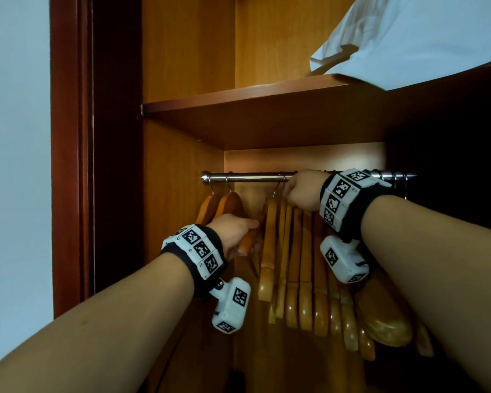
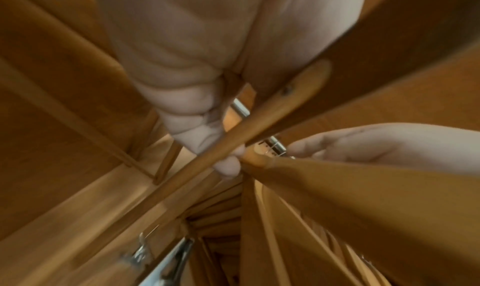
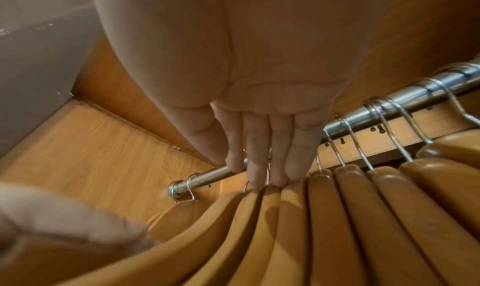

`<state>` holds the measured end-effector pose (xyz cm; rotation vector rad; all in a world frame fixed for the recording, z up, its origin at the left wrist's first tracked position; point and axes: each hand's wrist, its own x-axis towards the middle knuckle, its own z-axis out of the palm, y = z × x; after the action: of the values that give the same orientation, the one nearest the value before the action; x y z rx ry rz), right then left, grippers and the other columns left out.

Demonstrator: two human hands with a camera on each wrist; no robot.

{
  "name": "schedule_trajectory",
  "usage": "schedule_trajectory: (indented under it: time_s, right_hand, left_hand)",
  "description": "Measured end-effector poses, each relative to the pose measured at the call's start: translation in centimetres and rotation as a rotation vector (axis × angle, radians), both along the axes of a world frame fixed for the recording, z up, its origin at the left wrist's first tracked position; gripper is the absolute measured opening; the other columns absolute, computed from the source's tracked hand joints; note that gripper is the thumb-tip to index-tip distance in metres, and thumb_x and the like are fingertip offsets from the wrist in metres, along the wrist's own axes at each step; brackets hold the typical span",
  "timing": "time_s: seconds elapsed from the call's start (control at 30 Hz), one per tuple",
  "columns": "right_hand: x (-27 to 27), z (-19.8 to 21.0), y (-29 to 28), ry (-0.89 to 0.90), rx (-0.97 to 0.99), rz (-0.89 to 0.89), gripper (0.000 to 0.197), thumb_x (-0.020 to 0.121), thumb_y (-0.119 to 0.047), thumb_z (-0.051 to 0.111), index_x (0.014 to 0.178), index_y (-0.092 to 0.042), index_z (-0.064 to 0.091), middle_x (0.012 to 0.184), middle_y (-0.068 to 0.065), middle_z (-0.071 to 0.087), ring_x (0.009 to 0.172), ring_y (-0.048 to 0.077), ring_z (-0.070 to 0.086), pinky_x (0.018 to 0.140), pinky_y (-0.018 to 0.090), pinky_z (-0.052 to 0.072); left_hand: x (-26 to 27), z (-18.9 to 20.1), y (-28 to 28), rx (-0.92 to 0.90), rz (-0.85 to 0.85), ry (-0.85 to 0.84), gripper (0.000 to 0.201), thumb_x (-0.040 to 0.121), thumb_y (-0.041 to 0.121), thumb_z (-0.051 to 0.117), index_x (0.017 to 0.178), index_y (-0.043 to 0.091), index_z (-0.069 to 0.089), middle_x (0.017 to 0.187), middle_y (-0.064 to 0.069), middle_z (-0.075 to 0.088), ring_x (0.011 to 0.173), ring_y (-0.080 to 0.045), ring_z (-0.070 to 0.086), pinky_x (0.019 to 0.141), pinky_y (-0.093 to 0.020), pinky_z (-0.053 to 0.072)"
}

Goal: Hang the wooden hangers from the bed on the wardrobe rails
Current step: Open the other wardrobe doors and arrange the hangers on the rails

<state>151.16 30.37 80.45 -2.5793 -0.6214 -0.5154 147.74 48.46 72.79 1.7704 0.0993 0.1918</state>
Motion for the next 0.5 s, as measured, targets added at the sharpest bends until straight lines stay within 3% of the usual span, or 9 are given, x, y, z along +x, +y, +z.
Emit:
schedule_trajectory:
  time_s: [0.07, 0.13, 0.23, 0.4, 0.5]
  right_hand:
    - [-0.2, -0.1, -0.4, -0.006, -0.012, 0.003, 0.03, 0.09, -0.023, 0.058, 0.118, -0.018, 0.066, 0.117, 0.005, 0.066, 0.108, 0.026, 0.064, 0.08, 0.033, 0.05]
    - [-0.2, -0.4, -0.7, 0.002, -0.019, 0.009, 0.03, 0.089, -0.022, 0.059, 0.118, -0.019, 0.067, 0.116, 0.005, 0.067, 0.106, 0.025, 0.064, 0.075, 0.031, 0.049]
    - [-0.8, -0.8, -0.9, -0.001, -0.053, 0.014, 0.031, 0.088, -0.022, 0.06, 0.118, -0.018, 0.067, 0.114, 0.005, 0.067, 0.105, 0.025, 0.065, 0.071, 0.029, 0.046]
    - [-1.8, -1.2, 0.0, 0.019, -0.112, 0.015, 0.03, 0.094, -0.022, 0.05, 0.117, -0.011, 0.067, 0.117, 0.007, 0.067, 0.106, 0.025, 0.064, 0.09, 0.037, 0.055]
    - [-2.0, -1.7, 0.5, -0.004, -0.111, 0.076, 0.028, 0.086, -0.032, 0.061, 0.109, -0.018, 0.067, 0.097, -0.002, 0.066, 0.083, 0.017, 0.063, 0.07, 0.031, 0.053]
  left_hand:
    - [0.3, -0.6, 0.1, -0.046, -0.014, 0.05, 0.034, 0.098, 0.026, 0.061, 0.119, 0.0, 0.063, 0.106, -0.021, 0.074, 0.085, -0.027, 0.069, 0.067, -0.03, 0.053]
    - [0.3, -1.4, -0.2, -0.061, -0.016, 0.067, 0.031, 0.099, 0.023, 0.059, 0.12, 0.001, 0.061, 0.107, -0.02, 0.074, 0.085, -0.026, 0.07, 0.064, -0.028, 0.054]
    - [0.1, -2.4, -0.7, -0.069, 0.005, 0.063, 0.031, 0.099, 0.021, 0.058, 0.121, 0.001, 0.062, 0.095, -0.016, 0.072, 0.069, -0.023, 0.068, 0.061, -0.028, 0.053]
    - [-1.1, -4.0, -1.6, -0.064, 0.048, 0.084, 0.034, 0.098, 0.021, 0.057, 0.126, 0.003, 0.062, 0.085, -0.014, 0.069, 0.061, -0.02, 0.067, 0.051, -0.027, 0.054]
    - [-2.4, -5.0, -1.8, -0.089, 0.082, 0.1, 0.031, 0.1, 0.017, 0.054, 0.127, 0.003, 0.059, 0.073, -0.011, 0.064, 0.052, -0.018, 0.063, 0.048, -0.025, 0.054]
